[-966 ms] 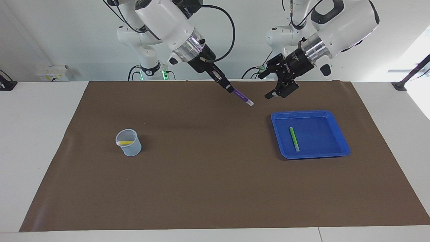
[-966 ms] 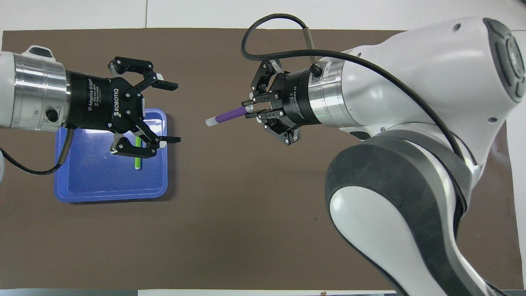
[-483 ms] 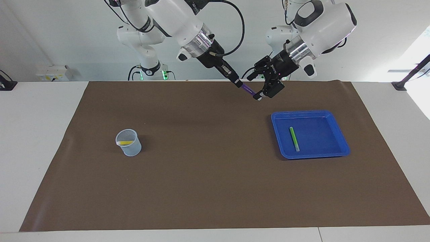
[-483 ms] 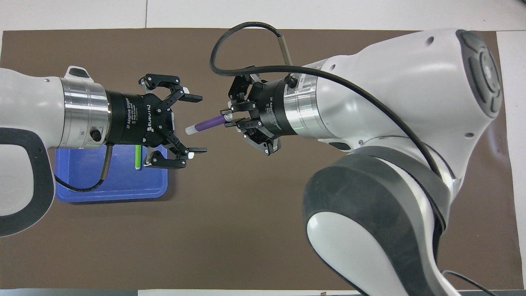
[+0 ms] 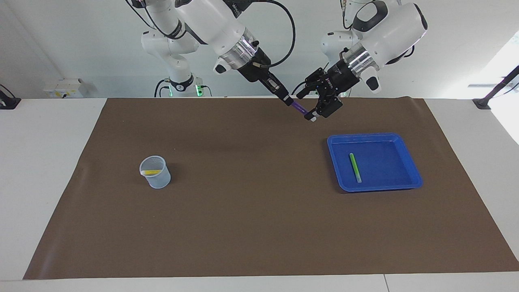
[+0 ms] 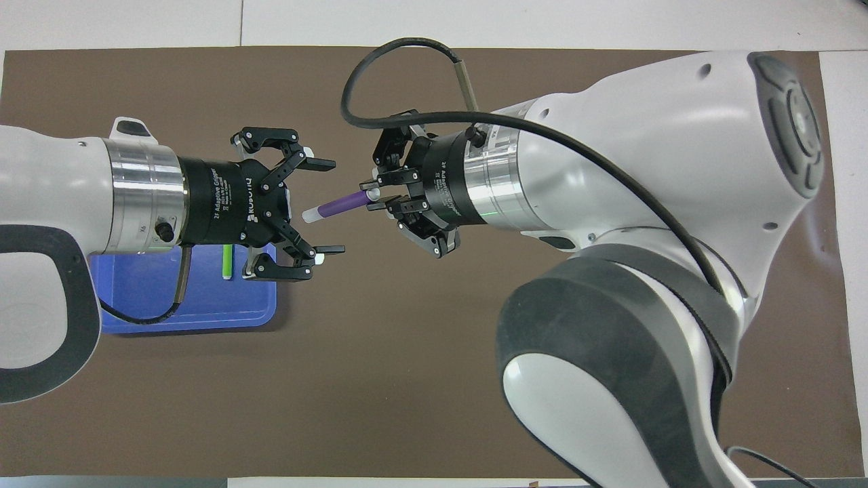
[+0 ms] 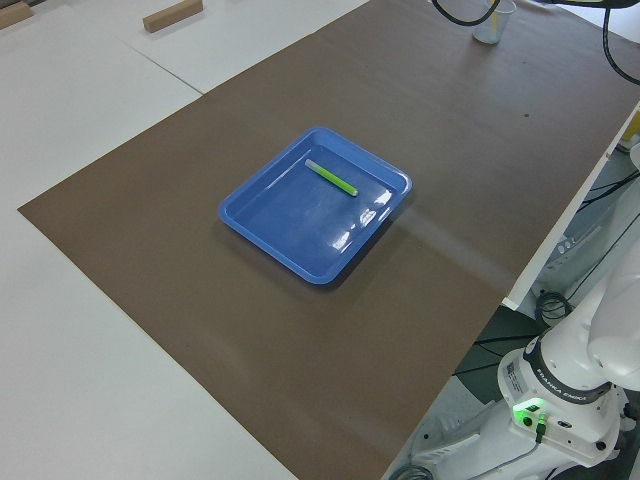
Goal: Right arm passes pens to left for tray arrangement
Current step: 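Bring the purple pen to the left gripper and close the left gripper, then open the right gripper and pull it back from the purple pen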
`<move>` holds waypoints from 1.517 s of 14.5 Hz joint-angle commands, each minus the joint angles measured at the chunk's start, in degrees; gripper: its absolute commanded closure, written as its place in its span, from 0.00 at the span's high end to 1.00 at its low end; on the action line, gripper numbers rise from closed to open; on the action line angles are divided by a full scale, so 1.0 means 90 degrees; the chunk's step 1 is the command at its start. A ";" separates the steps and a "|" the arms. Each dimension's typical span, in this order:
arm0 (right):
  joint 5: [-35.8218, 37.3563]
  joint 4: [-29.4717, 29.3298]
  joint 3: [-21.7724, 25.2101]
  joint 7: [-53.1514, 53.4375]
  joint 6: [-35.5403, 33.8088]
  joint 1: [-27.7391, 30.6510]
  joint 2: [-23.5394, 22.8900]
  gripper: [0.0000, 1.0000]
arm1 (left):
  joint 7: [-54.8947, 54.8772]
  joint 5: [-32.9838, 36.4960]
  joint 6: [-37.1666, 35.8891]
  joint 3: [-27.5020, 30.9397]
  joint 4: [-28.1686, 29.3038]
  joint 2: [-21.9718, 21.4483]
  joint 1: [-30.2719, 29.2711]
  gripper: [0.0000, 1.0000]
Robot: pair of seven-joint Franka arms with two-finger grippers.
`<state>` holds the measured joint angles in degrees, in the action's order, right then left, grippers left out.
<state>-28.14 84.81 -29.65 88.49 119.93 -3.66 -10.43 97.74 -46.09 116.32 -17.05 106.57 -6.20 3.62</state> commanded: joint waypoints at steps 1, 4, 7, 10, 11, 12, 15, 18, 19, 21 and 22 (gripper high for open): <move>0.0090 -0.0137 -0.0104 0.0149 0.0103 0.0006 -0.0111 0.00 | 0.0068 -0.0143 0.0288 0.0049 0.0298 -0.0229 0.0125 0.88; 0.0099 -0.0137 -0.0104 0.0139 0.0103 0.0006 -0.0111 0.00 | 0.0078 -0.0172 0.0455 0.0049 0.0424 -0.0278 0.0213 0.87; 0.0109 -0.0137 -0.0104 0.0129 0.0103 0.0006 -0.0101 0.00 | 0.0097 -0.0172 0.0387 0.0049 0.0405 -0.0278 0.0204 0.75; 0.0178 -0.0127 -0.0133 0.0109 0.0103 0.0006 -0.0101 0.00 | 0.0078 -0.0162 0.0231 0.0049 0.0347 -0.0268 0.0155 0.71; 0.0178 -0.0136 -0.0134 0.0109 0.0103 0.0006 -0.0101 0.00 | 0.0078 -0.0162 0.0191 0.0049 0.0337 -0.0268 0.0135 0.70; 0.0178 -0.0137 -0.0134 0.0109 0.0103 0.0006 -0.0101 0.00 | 0.0068 -0.0172 0.0191 0.0059 0.0337 -0.0268 0.0135 0.68; 0.0187 -0.0127 -0.0143 0.0090 0.0103 0.0006 -0.0101 0.00 | 0.0029 -0.0162 0.0181 0.0059 0.0356 -0.0278 0.0135 0.45; 0.0197 -0.0127 -0.0143 0.0090 0.0103 0.0006 -0.0101 0.00 | -0.0029 -0.0162 0.0142 0.0068 0.0347 -0.0278 0.0135 0.01; 0.0187 -0.0127 -0.0134 0.0090 0.0103 0.0006 -0.0101 0.00 | -0.0088 -0.0143 0.0152 0.0078 0.0337 -0.0278 0.0135 0.00; 0.0187 -0.0117 -0.0143 0.0090 0.0093 0.0006 -0.0101 0.00 | -0.0215 -0.0143 0.0191 0.0088 0.0327 -0.0278 0.0135 0.00; 0.0197 -0.0117 -0.0134 0.0090 0.0093 0.0006 -0.0101 0.00 | -0.0215 -0.0143 0.0191 0.0088 0.0298 -0.0268 0.0135 0.00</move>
<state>-27.74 84.77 -30.20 88.49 120.20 -3.76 -10.46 96.66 -46.41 118.47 -16.66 108.05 -6.91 4.87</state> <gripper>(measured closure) 0.824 0.828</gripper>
